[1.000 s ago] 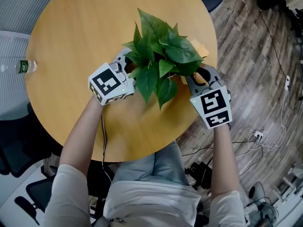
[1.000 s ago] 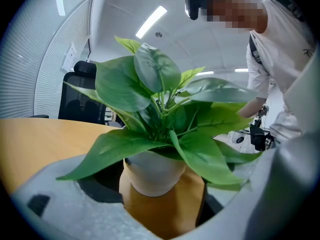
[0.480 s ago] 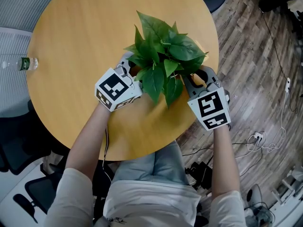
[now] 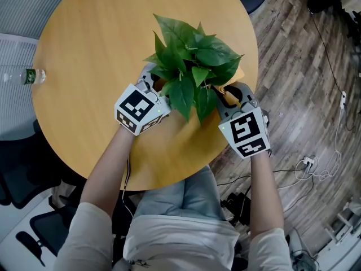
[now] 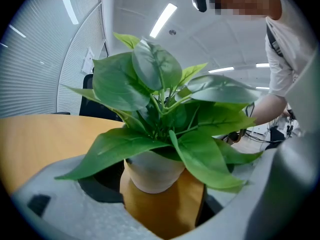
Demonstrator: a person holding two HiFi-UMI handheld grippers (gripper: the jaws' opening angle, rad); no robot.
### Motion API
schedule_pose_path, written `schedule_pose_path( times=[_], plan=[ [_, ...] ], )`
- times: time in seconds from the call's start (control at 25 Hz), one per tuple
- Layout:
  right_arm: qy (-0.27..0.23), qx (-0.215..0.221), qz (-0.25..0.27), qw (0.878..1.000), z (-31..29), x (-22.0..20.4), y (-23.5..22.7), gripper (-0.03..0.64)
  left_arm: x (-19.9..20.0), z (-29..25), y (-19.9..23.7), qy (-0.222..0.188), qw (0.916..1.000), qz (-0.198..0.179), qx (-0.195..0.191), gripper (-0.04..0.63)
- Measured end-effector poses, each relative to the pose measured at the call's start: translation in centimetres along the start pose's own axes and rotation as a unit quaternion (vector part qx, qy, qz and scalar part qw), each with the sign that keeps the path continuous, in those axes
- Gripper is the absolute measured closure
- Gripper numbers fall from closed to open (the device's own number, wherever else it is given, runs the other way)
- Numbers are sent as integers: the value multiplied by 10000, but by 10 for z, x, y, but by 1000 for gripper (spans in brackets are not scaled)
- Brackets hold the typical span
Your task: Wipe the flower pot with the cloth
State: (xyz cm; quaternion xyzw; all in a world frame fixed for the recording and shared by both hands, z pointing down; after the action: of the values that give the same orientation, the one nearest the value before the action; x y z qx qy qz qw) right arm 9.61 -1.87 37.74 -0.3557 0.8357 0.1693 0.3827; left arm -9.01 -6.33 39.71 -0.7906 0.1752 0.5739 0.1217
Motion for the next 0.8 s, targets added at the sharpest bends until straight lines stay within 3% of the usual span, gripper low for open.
schedule_pose_path(
  times=[0.8],
  plan=[
    [-8,186,27,9998,7,-7,16,566,4,-1,-20,258,9951,349,884,147]
  ],
)
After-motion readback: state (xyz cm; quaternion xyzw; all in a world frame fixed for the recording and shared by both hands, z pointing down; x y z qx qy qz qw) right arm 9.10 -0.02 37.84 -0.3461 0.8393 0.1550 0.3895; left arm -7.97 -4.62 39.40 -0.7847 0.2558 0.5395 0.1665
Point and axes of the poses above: the fingertips, and each gripper's own axes: z backward along the fingers, y to its left, x out of its top, the point moved 10 cm from there along z, backward along the fingers, and after that the axes turned 8 degrees about -z, right-handed, at the moved point
